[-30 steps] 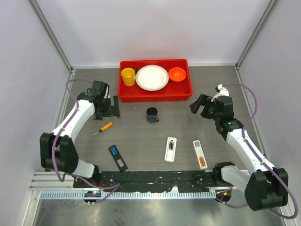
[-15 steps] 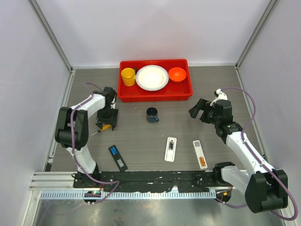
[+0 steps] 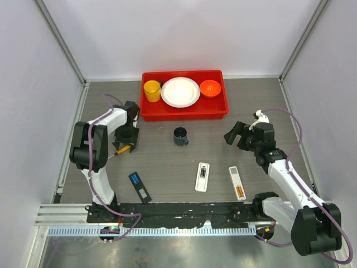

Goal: Unload the batteries from the remote control

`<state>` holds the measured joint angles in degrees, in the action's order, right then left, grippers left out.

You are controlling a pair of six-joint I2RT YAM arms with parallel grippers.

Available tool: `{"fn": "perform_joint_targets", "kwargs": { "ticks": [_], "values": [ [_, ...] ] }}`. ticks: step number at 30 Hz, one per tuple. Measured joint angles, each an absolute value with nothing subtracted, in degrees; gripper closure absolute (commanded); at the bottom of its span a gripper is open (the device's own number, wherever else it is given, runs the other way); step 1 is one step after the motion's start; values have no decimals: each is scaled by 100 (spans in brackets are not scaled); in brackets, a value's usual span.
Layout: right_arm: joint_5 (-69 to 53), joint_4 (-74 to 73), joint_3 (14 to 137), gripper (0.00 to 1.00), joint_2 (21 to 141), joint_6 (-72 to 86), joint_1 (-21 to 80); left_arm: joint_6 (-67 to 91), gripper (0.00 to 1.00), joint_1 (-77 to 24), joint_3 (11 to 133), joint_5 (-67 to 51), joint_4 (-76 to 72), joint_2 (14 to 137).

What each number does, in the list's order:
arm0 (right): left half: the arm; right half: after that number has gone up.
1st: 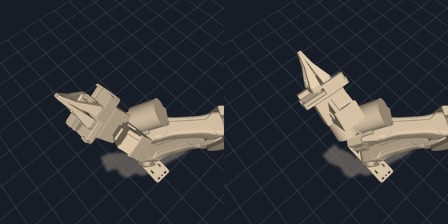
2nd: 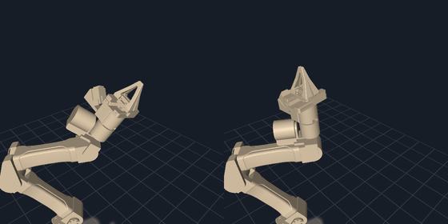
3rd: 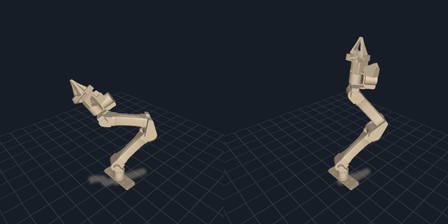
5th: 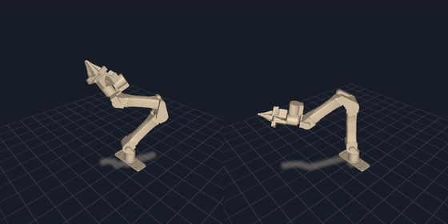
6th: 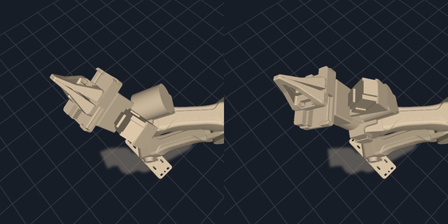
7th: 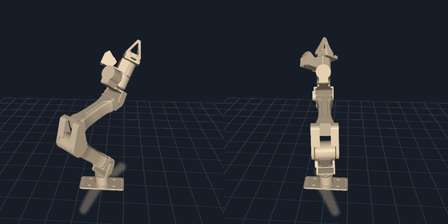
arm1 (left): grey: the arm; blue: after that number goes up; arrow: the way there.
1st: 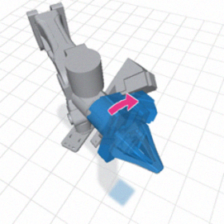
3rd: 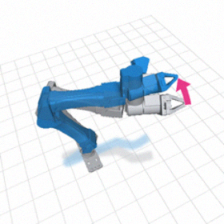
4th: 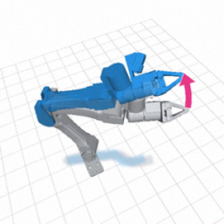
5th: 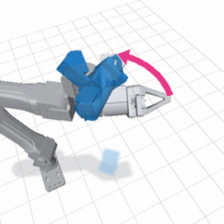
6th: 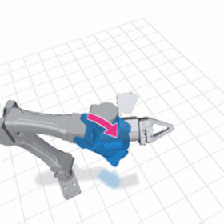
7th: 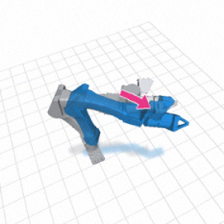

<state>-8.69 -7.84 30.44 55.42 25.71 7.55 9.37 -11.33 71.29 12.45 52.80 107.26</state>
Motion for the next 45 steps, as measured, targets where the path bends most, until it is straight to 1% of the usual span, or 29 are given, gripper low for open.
{"fn": "perform_joint_targets", "kwargs": {
  "ticks": [4,6,7,8,9,11,17,20,24,25,30,33,36,40,42,45],
  "values": [
    [-873,-781,3041,1,5542,2571,755,851,47,-1125,7402,1186,5382,11013],
    [-875,-784,3044,1,5542,2571,755,819,58,-1125,7555,1122,5520,11161],
    [-878,-781,3044,2,5540,2571,755,812,64,-1125,7620,1072,5581,11218],
    [-880,-784,3044,1,5537,2571,755,799,77,-1127,7671,1000,5625,11264],
    [-886,-790,3044,1,5533,2571,755,799,84,-1129,7697,913,5649,11297],
    [-891,-808,3044,1,5507,2571,755,790,100,-1135,7714,755,5666,11321],
    [-947,-926,3070,1,5422,2567,755,727,100,-1131,7688,587,5640,11205],
    [-1076,-1031,3205,1,5387,2563,755,768,100,-1122,7697,390,5651,10884],
    [-1446,-1118,3566,1,5234,2563,755,954,100,-1127,7867,-261,5640,9813],
    [-1594,-1100,3682,4,5186,2567,755,1011,100,-1135,7926,-445,5607,9533],
    [-2530,-598,4134,8,5061,2849,825,1483,100,-1256,7942,-2058,4943,8047],
    [-3006,-78,4362,8,5111,3155,1144,1992,100,-1415,7747,-3004,4204,7631],
    [-3256,370,4646,11,5290,3343,1839,2615,100,-1726,7452,-3726,3321,7542],
    [-3422,928,4869,17,5636,3494,2663,3218,100,-2320,7376,-4185,2504,7686],
    [-3457,1087,4880,21,5793,3529,2912,3398,100,-2556,7441,-4296,2255,7767],
    [-3433,1164,4880,22,6012,3564,3124,3548,100,-2805,7605,-4366,2058,7891]
  ]
}}
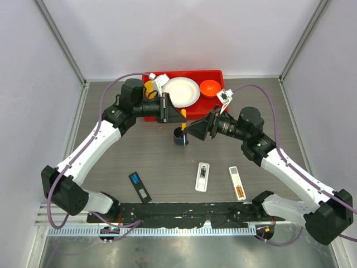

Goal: Unload the batteries from the remote control

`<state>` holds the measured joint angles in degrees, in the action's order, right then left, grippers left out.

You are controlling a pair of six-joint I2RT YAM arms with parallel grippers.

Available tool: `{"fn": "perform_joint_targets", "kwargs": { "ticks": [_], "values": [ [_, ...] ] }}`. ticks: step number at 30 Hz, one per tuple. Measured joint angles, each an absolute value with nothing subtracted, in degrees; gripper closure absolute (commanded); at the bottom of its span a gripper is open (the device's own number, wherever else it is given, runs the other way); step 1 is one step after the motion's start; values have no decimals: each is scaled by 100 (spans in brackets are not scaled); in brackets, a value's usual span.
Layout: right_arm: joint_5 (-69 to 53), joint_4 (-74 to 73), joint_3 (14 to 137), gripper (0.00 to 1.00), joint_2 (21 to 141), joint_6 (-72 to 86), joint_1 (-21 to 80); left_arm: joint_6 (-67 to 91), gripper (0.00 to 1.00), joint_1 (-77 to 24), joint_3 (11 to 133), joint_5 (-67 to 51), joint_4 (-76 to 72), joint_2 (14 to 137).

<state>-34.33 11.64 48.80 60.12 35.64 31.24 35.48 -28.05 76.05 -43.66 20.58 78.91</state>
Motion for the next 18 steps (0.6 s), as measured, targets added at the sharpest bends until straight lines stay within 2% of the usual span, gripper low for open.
{"fn": "perform_joint_targets", "kwargs": {
  "ticks": [2,5,7,8,10,12,14,15,16,18],
  "values": [
    [-3371,1149,4875,23,6080,3570,3155,3618,100,-2906,7701,-4377,1942,7948],
    [-3260,1186,4875,31,6086,3575,3157,3736,100,-3074,7826,-4379,1796,8001],
    [-3210,1216,4875,42,6090,3590,3162,3758,100,-3170,7885,-4379,1721,8029],
    [-3192,1223,4873,49,6093,3599,3166,3763,100,-3218,7905,-4381,1688,8042],
    [-3151,1249,4873,78,6117,3625,3168,3776,100,-3321,7942,-4383,1643,8064],
    [-3188,1291,4862,99,6112,3649,3177,3767,100,-3363,7950,-4322,1594,8095],
    [-3098,1293,4845,99,6117,3706,3188,3750,83,-3336,7950,-4281,1590,8097],
    [-3087,1299,4840,99,6123,3732,3188,3754,69,-3336,7950,-4263,1586,8097],
    [-3072,1299,4838,99,6123,3736,3188,3750,48,-3336,7950,-4250,1584,8099],
    [-3076,1306,4838,99,6119,3736,3188,3706,34,-3334,7964,-4136,1616,8097]
  ]
}}
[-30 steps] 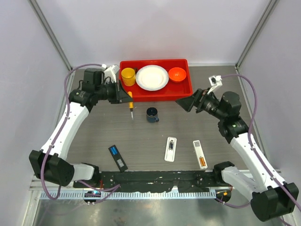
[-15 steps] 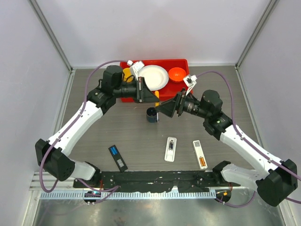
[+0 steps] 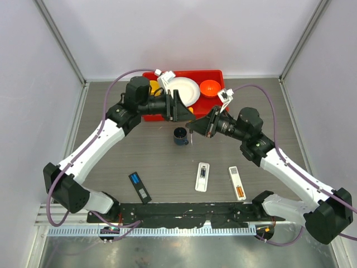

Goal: Unload the batteries from the remote control

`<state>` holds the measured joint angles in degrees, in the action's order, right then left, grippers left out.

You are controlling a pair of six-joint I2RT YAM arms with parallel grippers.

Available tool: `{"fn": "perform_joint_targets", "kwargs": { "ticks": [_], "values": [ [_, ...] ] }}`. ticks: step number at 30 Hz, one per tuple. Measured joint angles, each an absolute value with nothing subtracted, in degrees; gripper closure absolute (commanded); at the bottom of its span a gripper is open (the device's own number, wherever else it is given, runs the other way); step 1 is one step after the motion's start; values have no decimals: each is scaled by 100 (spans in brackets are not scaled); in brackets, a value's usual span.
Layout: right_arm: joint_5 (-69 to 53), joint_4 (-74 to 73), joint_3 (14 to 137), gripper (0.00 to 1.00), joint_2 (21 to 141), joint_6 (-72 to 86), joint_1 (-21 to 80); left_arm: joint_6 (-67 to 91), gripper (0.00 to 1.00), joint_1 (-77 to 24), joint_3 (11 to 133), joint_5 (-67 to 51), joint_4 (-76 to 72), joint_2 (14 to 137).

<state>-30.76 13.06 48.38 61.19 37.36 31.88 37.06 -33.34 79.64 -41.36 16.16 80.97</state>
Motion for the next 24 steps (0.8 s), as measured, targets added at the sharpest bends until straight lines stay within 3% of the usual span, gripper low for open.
{"fn": "perform_joint_targets", "kwargs": {
  "ticks": [1,4,10,15,24],
  "values": [
    [-3048,1291,4838,99,6114,3739,3199,3693,27,-3323,7979,-4110,1638,8097],
    [-2904,1234,4814,99,6112,3734,3210,3559,23,-3371,8009,-3929,1824,7988],
    [-2331,1098,4685,99,5940,3769,3208,3424,25,-3406,7653,-3474,1953,7129],
    [-635,346,4685,99,5502,4128,3212,3428,27,-3551,7244,-2945,1968,6650],
    [738,-473,4735,99,5328,4547,3199,2993,25,-4901,7513,-1299,2580,7778]
  ]
}}
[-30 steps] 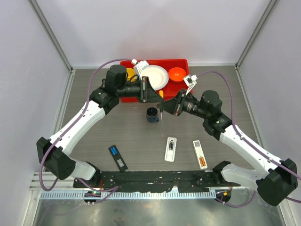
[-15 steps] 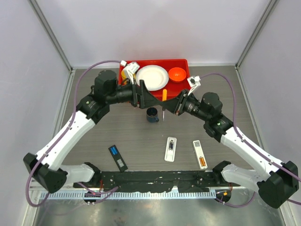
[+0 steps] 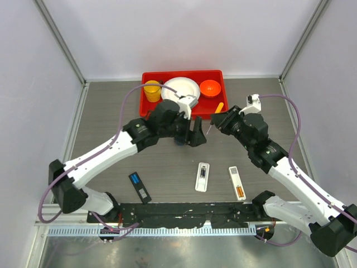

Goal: Unload the batteries from the remote control

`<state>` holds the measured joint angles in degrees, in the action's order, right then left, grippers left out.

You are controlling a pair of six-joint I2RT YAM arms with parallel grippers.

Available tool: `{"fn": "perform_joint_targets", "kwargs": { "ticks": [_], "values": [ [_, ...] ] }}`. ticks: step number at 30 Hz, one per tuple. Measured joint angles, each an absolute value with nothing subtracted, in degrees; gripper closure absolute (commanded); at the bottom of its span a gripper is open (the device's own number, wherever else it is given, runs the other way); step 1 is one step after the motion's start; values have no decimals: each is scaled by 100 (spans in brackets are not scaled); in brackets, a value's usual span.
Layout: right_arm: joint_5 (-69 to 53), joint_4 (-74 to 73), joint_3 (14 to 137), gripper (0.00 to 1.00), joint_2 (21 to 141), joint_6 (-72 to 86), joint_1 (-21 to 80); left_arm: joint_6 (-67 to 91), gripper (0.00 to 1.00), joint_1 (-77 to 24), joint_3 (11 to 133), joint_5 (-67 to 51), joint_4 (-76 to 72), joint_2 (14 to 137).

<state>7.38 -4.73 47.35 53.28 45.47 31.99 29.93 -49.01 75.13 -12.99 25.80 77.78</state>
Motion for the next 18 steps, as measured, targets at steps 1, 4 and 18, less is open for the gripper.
{"fn": "perform_joint_targets", "kwargs": {
  "ticks": [1,4,18],
  "values": [
    [779,-528,4737,99,5328,4571,3199,2921,25,-5024,7664,-1138,2687,7972],
    [849,-626,4737,99,5328,4633,3199,2661,25,-5297,8152,-690,2792,8569],
    [891,-834,4748,99,5225,4705,3199,2158,61,-5452,8742,-21,2685,9424]
  ]
}}
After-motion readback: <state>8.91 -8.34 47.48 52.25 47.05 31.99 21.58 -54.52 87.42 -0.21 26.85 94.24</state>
